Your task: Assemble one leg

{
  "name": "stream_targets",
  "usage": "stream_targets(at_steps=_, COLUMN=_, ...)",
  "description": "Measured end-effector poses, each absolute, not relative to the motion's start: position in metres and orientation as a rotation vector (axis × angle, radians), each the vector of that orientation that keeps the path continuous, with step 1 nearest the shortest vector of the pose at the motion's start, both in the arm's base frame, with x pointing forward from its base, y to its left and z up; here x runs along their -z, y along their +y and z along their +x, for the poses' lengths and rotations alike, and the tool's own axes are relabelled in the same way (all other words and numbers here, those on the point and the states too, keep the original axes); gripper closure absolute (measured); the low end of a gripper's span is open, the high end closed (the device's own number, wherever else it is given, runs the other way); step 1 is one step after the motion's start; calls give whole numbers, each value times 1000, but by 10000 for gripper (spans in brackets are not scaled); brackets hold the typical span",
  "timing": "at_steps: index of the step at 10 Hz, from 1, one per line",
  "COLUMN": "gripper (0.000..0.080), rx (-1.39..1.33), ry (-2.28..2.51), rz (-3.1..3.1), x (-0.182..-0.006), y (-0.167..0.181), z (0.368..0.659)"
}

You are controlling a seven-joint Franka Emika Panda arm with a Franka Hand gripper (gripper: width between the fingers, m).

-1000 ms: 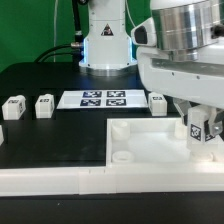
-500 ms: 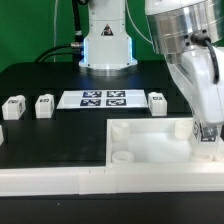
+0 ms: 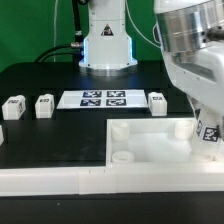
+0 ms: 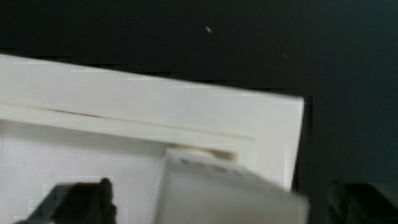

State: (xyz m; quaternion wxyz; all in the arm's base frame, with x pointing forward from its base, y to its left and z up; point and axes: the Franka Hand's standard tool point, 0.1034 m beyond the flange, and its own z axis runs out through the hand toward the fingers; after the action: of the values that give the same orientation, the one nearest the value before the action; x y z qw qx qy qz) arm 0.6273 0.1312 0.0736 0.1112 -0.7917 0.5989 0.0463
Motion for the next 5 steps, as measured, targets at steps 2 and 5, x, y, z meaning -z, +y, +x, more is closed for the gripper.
stream_targets(at_steps=2, gripper=154, rx=-97, ry=1493, rz=-2499, x=-73, y=131, z=627)
stream_targets(at_steps=5, gripper=150, rx=-22, ry=975, rz=-2776, x=-73, y=126, z=627)
